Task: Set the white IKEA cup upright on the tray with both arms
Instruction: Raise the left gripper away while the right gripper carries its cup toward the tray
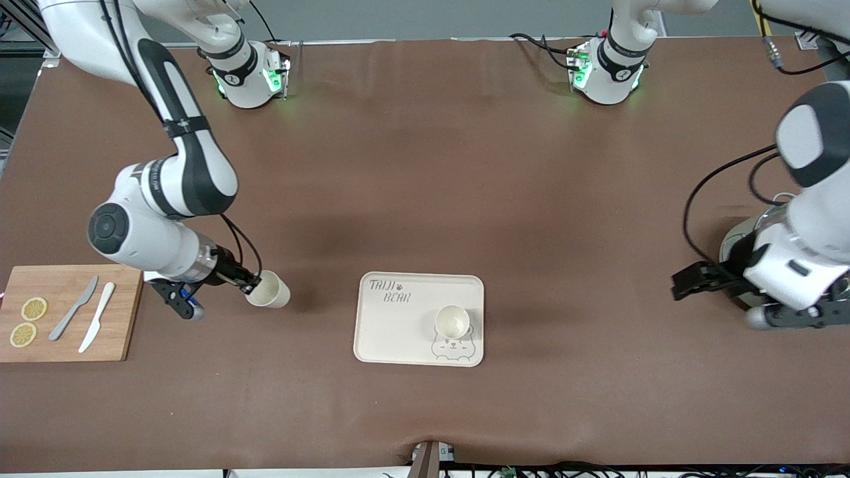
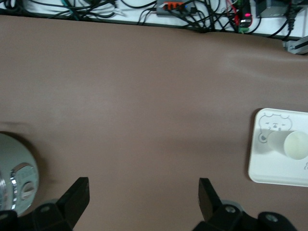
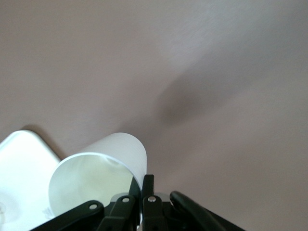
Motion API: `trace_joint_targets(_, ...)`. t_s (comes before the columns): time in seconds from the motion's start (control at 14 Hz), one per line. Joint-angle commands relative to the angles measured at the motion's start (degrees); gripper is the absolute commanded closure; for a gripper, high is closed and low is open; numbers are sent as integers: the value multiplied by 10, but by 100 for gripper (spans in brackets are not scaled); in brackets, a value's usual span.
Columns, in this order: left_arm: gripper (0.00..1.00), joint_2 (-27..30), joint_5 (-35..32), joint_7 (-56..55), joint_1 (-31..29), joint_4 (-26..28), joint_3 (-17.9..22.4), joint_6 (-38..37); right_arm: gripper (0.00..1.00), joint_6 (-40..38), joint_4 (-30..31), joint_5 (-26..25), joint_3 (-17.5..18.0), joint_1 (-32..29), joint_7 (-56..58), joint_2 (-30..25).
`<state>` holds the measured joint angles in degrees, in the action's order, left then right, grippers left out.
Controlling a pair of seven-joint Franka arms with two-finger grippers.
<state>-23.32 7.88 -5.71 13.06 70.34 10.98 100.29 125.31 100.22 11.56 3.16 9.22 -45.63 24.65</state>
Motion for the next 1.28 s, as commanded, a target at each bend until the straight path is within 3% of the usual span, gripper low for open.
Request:
trace_joint_targets(0.0, 0, 92, 4, 10, -5, 125, -6, 41, 100, -4, -70, 7, -4, 36, -68, 50)
trace_joint_targets(0.14, 0, 150, -3, 11, -4, 208, -6, 85, 100, 0, -97, 7, -4, 54, -109, 77)
trace_joint_targets(0.43, 0, 234, -50, 11, 0, 279, -11, 79, 100, 20, -142, 6, -4, 95, -188, 126)
trace_joint_targets(0.64, 0, 290, -103, 9, -4, 345, -52, 78, 100, 29, -161, 5, -4, 127, -251, 152)
trace_joint_targets(0.86, 0, 309, -103, 18, -34, 358, -54, 79, 100, 40, -172, 5, -5, 144, -278, 165)
trace_joint_targets(1.21, 0, 378, -103, 105, -95, 425, -54, 77, 100, 71, -180, 4, -5, 171, -315, 189)
